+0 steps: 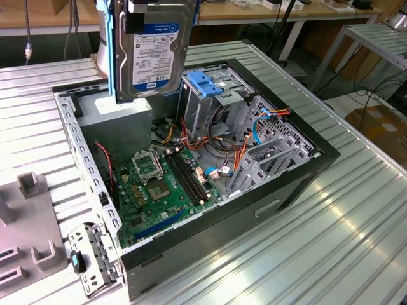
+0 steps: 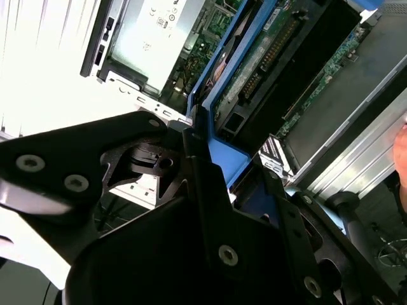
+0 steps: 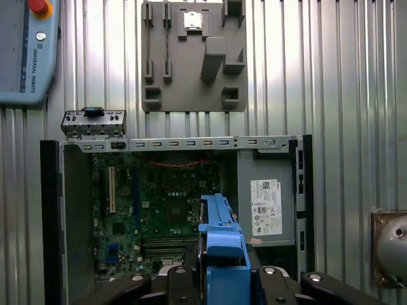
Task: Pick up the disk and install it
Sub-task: 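Insert the disk into the insertion slot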
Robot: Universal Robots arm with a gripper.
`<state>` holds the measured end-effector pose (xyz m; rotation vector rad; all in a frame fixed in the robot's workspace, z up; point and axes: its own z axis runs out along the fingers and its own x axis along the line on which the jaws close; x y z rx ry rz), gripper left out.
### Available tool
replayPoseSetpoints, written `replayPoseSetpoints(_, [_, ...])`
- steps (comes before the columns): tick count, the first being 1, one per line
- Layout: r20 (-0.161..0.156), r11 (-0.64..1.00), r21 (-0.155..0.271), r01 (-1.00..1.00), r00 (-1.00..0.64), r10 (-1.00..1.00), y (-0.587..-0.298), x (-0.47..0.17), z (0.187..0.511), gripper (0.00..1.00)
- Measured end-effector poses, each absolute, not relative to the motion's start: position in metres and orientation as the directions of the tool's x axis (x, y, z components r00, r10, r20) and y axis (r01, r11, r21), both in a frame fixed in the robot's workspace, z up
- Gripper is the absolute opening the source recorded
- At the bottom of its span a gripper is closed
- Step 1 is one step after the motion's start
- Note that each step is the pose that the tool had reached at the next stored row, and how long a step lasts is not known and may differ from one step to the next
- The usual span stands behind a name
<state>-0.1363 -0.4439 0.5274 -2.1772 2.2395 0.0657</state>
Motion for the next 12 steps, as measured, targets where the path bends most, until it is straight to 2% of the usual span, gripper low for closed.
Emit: replayPoseSetpoints(12, [-0.042,0.028,0.018,-0.999,-0.028,-0.999,-0.4480,-0.1362,0.5275,0.37])
